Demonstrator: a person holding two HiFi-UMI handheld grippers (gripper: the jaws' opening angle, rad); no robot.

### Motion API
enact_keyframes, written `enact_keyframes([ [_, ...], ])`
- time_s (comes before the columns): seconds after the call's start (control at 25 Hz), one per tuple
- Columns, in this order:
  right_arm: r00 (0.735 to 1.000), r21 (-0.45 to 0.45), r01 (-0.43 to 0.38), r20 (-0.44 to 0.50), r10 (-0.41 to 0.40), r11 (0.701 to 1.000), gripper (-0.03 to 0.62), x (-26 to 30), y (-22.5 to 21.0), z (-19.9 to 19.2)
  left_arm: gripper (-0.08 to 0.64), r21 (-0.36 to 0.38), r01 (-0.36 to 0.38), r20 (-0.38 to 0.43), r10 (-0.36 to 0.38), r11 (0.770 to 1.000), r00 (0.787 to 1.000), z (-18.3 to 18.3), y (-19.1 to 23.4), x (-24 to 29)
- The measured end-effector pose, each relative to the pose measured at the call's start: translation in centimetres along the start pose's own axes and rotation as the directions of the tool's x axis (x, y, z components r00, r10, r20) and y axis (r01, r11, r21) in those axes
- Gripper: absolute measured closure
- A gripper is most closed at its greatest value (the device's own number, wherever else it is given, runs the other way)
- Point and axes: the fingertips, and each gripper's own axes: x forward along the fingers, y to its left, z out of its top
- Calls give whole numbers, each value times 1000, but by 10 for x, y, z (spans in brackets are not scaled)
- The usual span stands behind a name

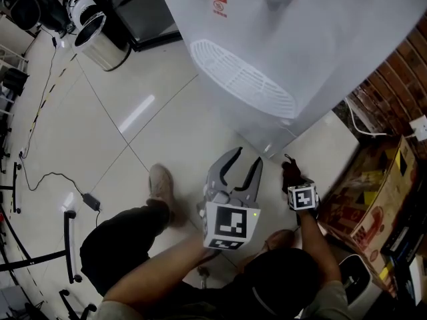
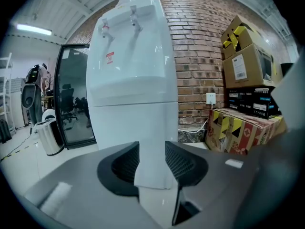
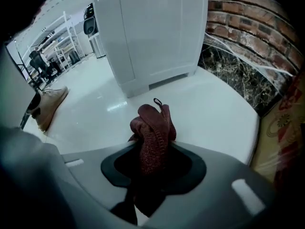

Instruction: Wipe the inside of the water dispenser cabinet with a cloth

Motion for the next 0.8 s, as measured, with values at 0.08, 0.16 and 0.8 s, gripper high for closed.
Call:
enact_keyframes([
  [0.08, 1000, 9, -10, -7, 10, 1000, 474, -5, 0, -1, 400, -4, 4, 6, -4, 1000, 1000, 4, -3, -1],
  [0.16, 1000, 23, -27, 2, 27, 999, 486, -17, 1, 4, 400, -3, 5, 11, -5, 1000, 1000, 9, -4, -1],
  [0.8, 884, 18, 22, 466, -28, 1000, 488, -309, -28, 150, 354, 29, -29, 41, 28, 999, 999, 49, -39, 0],
])
